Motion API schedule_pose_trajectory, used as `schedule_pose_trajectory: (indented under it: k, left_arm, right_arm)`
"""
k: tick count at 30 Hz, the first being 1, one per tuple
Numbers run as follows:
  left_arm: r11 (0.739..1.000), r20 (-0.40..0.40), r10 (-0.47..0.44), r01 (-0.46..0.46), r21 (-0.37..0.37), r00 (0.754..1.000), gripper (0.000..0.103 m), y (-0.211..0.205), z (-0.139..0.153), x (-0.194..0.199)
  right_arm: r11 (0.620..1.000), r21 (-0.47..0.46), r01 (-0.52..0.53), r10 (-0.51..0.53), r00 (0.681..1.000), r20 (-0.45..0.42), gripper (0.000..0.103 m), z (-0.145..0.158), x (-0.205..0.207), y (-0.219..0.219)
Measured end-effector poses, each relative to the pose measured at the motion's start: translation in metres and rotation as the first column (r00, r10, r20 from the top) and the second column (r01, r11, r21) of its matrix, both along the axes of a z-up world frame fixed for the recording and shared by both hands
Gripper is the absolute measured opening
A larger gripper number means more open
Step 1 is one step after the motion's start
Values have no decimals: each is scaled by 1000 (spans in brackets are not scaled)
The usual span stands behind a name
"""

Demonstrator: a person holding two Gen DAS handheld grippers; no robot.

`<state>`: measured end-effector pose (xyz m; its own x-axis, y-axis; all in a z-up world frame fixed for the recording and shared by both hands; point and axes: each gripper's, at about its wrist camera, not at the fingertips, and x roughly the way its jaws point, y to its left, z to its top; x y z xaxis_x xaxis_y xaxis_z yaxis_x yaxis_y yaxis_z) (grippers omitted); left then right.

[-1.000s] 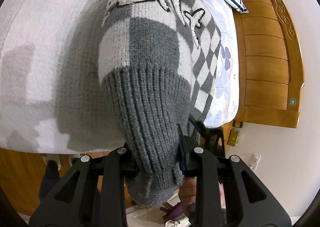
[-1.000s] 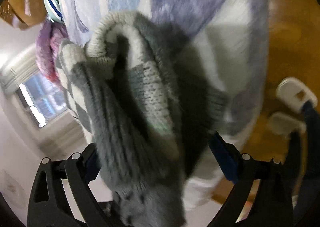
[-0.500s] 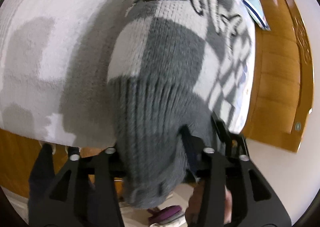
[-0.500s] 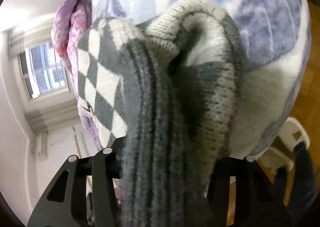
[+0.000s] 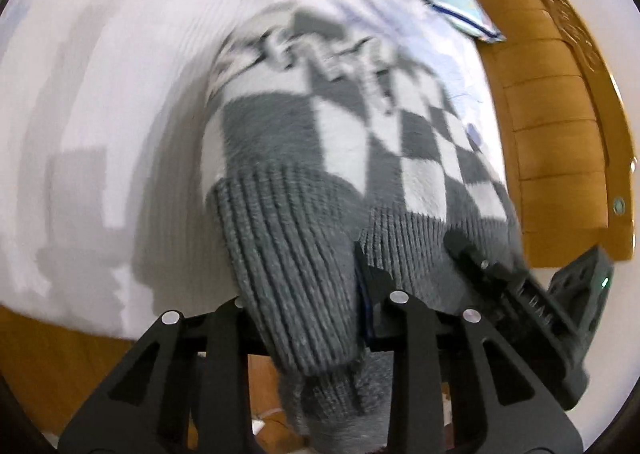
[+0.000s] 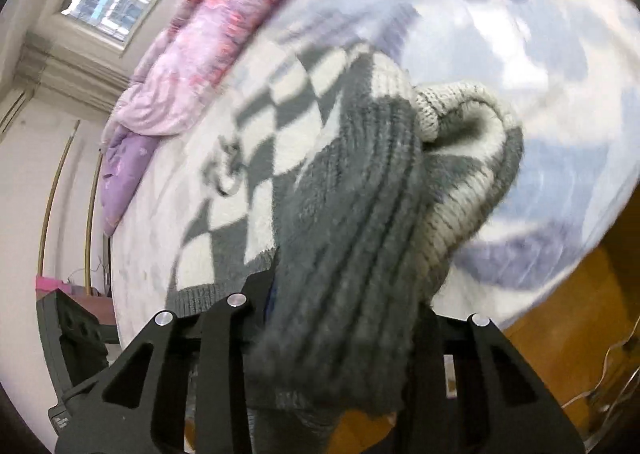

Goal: Fold large clothes

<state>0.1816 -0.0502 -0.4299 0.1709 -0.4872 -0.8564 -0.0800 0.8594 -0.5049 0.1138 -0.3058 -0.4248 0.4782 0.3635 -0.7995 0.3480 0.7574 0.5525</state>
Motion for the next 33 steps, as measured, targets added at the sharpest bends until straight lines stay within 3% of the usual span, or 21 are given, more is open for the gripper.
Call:
schedule_pose_trajectory:
  k: [6, 10, 14, 19, 22, 29, 33]
  left_arm:
    - [998, 78, -31, 35, -57, 996, 27, 7, 58, 17]
    - [994, 103, -66, 75, -84, 993, 27, 5, 88, 23]
    - [989, 141, -111, 123, -81, 984, 27, -13, 122, 27]
    - [984, 207, -152, 167, -61, 967, 27, -55, 152, 70]
    - [982, 230, -160, 179, -63, 960, 27, -93, 154, 100]
    - [987, 240, -109, 134, -91, 965, 27, -212, 135, 210]
    - [986, 283, -101, 134, -100, 954, 27, -286, 121, 273]
  right_arm:
    - [996, -76, -40, 46, 995, 87, 30, 62, 32, 4]
    - [997, -82, -5, 15, 993, 115, 30, 96, 49, 1]
    - [998, -61, 30, -20, 989, 150, 30, 121, 50, -16]
    - [997, -33, 67, -60, 978, 198, 30, 144, 82, -52]
    - [997, -22, 72, -66, 973, 219, 30, 150, 108, -87]
    - [999, 23, 41, -46, 960, 276, 30, 139, 228, -224]
    - [998, 35, 46, -54, 947, 318, 30, 129, 284, -296]
